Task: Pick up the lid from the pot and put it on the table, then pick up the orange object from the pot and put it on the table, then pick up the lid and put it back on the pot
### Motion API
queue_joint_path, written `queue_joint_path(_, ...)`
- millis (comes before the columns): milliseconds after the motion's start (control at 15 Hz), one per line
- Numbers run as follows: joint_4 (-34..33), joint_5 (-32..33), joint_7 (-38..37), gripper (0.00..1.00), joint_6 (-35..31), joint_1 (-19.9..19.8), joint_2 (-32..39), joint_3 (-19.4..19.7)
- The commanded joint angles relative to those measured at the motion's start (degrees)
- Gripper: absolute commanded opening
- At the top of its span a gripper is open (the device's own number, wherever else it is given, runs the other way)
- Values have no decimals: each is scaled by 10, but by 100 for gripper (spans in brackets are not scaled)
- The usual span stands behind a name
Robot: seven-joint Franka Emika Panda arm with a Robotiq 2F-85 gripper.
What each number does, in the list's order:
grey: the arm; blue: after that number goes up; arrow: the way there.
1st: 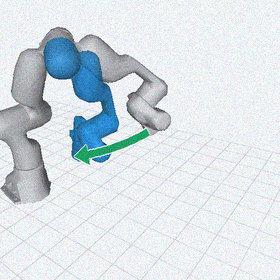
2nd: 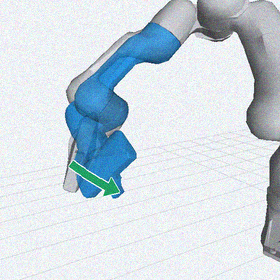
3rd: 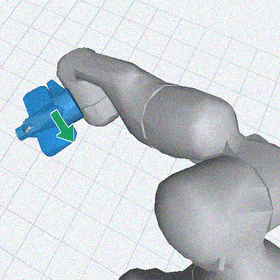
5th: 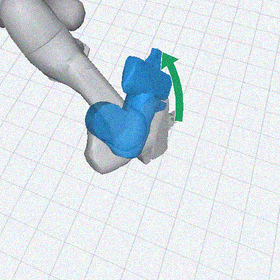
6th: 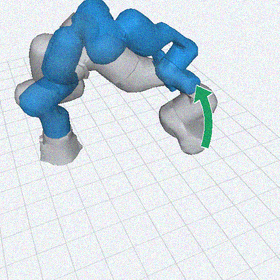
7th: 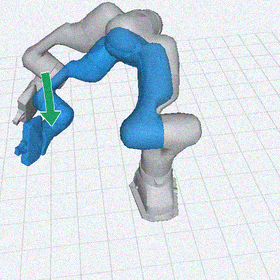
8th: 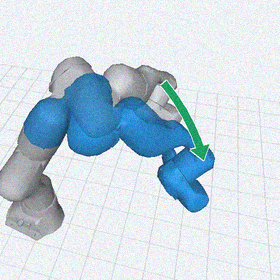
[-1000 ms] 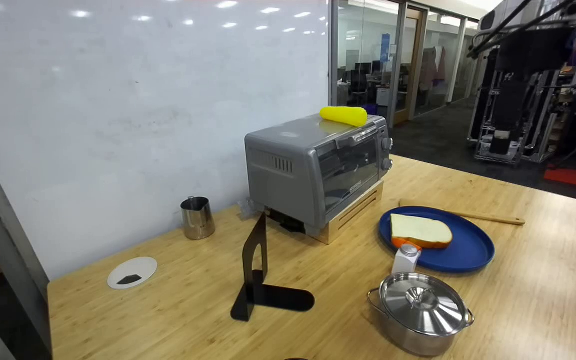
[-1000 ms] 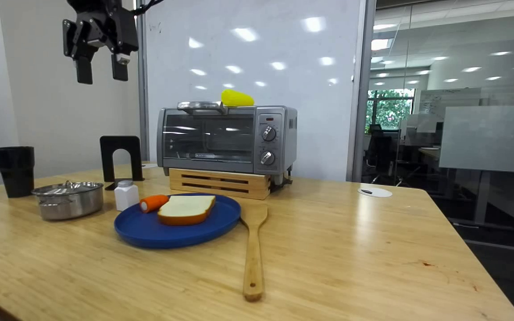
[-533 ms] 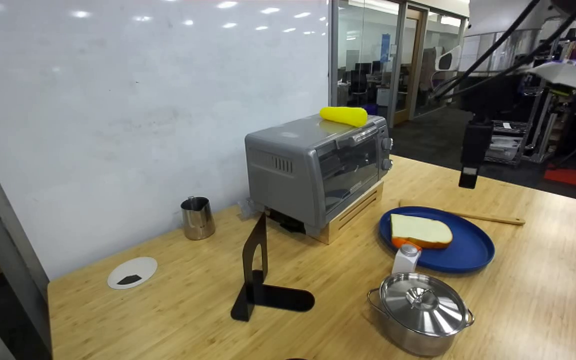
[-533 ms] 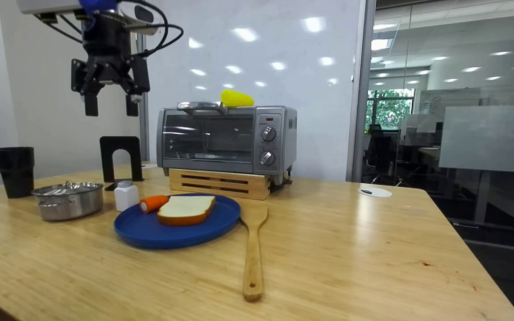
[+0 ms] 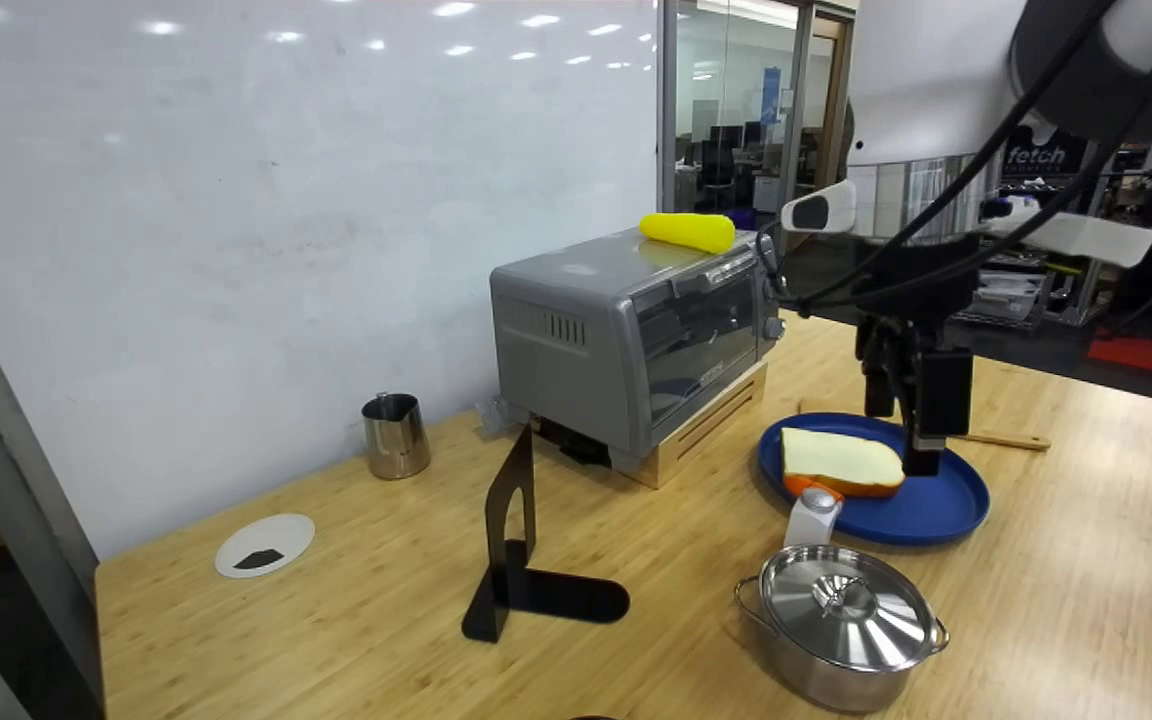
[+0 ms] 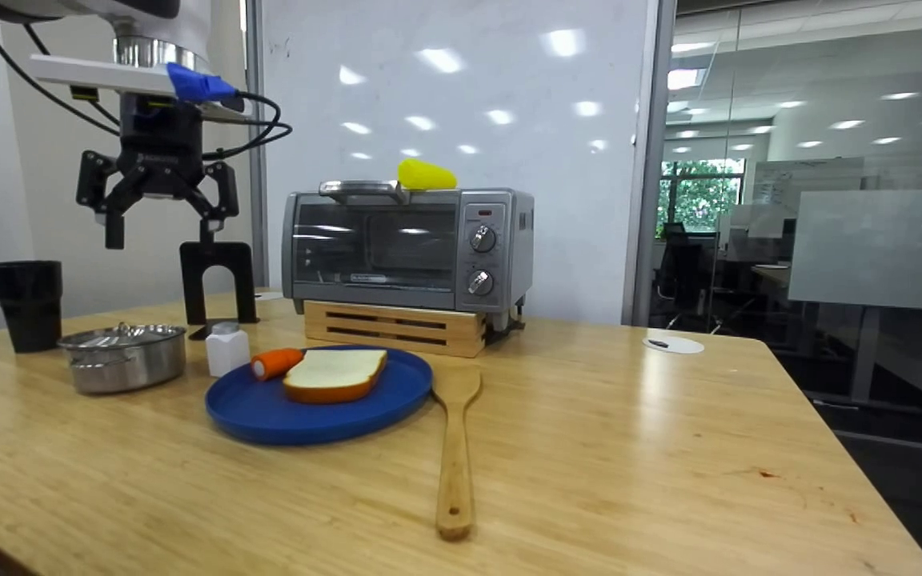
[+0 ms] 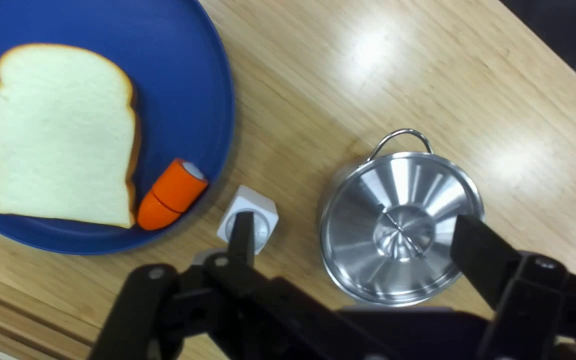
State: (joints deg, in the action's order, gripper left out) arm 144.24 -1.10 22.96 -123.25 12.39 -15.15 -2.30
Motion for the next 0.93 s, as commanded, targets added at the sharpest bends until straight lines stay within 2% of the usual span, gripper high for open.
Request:
queue_joint_path(0,-25,-6,99,100,2,10,54,-6)
queue_joint_path(400,-40,37,202,100,16,19,109,-47)
queue_joint_path(867,-27,149,279,100,17,25,121,-93)
